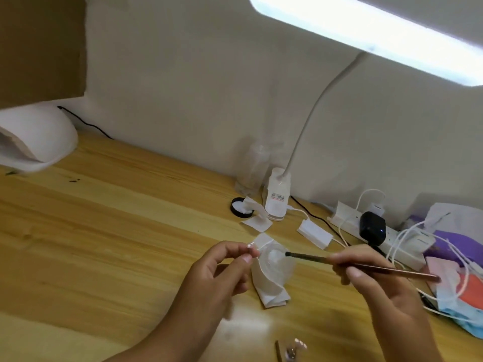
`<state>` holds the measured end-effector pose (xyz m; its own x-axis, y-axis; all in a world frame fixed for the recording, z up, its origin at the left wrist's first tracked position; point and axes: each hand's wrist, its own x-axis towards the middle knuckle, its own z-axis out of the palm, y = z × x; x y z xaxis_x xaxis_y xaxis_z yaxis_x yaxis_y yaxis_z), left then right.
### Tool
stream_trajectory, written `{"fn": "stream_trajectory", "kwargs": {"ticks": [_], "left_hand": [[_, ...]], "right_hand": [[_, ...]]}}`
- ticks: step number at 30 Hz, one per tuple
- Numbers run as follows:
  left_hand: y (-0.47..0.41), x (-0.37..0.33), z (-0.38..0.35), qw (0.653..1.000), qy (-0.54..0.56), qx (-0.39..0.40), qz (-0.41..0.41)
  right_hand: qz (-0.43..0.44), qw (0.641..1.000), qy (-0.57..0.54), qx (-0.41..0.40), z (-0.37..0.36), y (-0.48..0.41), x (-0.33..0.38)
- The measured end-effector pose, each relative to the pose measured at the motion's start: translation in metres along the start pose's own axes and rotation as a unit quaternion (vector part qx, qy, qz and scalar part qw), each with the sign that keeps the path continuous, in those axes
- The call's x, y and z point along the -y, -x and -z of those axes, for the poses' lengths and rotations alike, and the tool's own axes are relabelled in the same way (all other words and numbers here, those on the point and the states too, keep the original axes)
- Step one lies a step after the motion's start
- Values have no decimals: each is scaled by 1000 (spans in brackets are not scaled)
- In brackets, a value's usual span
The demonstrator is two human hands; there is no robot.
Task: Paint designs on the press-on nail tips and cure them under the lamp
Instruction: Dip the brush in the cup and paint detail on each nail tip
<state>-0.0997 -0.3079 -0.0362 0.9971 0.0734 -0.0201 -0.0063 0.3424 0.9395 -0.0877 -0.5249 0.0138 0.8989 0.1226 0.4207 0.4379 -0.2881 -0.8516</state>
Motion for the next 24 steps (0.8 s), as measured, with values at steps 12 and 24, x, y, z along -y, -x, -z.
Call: {"fn": "stream_trajectory", "kwargs": {"ticks": [12, 24], "left_hand": [[2, 0, 1, 999, -32, 4, -2], [5, -5, -5, 997, -61, 55, -5]], "right_hand": [[-119, 975, -164, -95, -2, 16, -26], [-129, 962, -208, -119, 6, 14, -29]]}}
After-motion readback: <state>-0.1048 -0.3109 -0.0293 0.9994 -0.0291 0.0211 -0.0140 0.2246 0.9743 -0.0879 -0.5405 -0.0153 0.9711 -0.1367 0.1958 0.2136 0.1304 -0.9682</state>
